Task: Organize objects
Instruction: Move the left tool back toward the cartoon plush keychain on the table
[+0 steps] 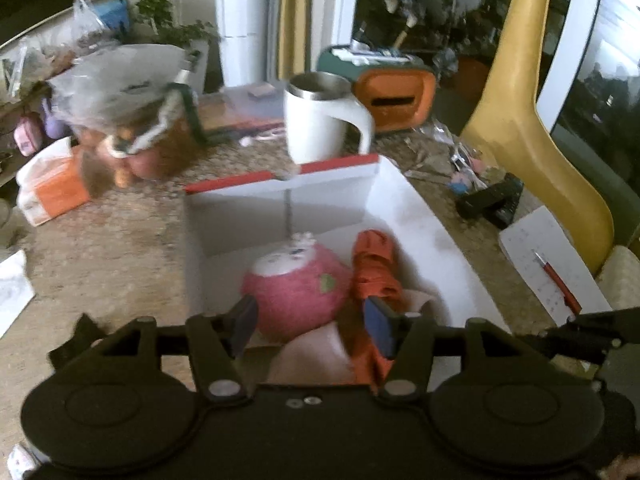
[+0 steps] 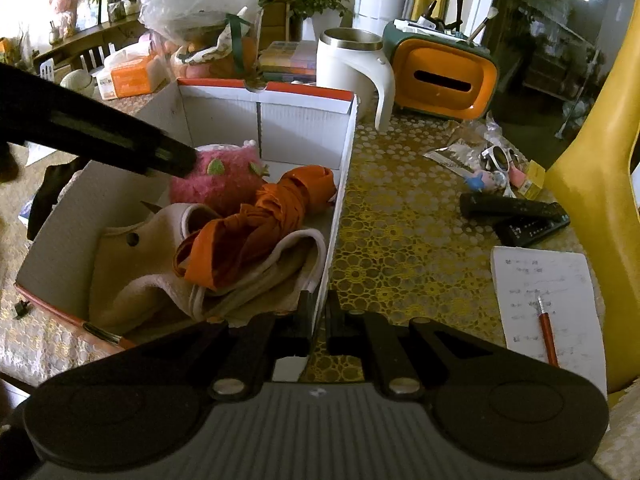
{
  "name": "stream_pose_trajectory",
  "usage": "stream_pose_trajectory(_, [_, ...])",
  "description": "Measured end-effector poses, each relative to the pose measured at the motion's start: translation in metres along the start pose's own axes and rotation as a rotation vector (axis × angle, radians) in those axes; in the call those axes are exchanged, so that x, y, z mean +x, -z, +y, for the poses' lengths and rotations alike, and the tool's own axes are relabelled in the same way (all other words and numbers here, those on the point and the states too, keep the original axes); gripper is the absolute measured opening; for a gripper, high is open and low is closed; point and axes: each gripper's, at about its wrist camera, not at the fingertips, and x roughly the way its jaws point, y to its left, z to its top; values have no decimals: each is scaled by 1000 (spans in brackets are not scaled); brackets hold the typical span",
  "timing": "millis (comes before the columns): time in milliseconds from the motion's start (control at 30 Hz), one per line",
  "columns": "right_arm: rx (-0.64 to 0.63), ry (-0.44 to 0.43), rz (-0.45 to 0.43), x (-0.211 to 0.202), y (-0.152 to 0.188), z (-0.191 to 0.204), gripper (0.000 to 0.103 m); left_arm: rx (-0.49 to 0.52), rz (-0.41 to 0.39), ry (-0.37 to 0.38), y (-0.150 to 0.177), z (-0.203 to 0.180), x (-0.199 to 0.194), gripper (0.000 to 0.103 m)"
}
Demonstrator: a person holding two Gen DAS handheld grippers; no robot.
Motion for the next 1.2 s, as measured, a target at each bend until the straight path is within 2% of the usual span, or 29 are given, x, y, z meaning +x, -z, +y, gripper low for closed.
stream_pose_trajectory(467, [-20,14,4,1,-1,5,6,-36,-73,-69,30,60,-55,64])
stream_pose_trajectory(567, [-43,12,-2,0,0,6,6,-46,-82,-94,39,77,-66,69])
stream_pose_trajectory(933, [-100,-9,-7,1,-1,-3,6,-91,-75,-202,72,131,-83,69])
stream_pose_trajectory(1200, [-154,-35,1,5,-4,-11,6,-114,-73,-216,94,147,-86,73])
